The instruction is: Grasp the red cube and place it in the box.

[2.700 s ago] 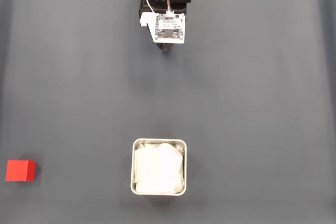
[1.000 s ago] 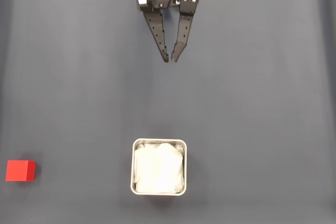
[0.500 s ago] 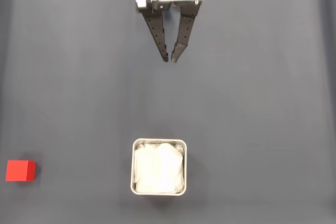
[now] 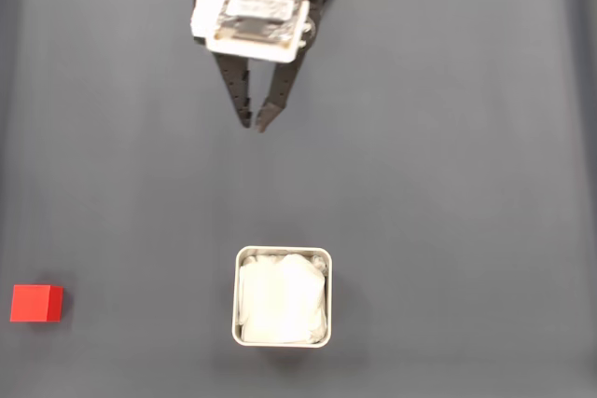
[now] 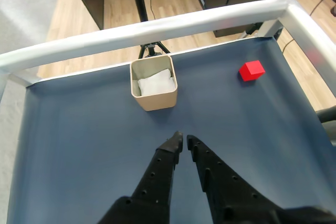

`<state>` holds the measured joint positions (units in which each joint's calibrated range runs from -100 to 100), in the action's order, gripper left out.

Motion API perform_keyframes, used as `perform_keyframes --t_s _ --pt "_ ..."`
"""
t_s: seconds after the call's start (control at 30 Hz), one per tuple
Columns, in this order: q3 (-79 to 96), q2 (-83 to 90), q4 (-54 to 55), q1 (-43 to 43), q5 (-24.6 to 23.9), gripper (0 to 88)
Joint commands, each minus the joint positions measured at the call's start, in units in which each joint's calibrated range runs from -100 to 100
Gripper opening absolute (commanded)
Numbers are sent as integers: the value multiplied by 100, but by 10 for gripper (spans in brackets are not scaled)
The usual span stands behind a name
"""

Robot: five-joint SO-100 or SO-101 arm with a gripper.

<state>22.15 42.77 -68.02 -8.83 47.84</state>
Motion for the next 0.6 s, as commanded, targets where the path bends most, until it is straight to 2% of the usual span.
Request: perform_keyframes --t_s 0.0,0.57 --pt "-263 -100 187 -296 -24 0" --pt "-463 -1270 1302 -1106 44 2"
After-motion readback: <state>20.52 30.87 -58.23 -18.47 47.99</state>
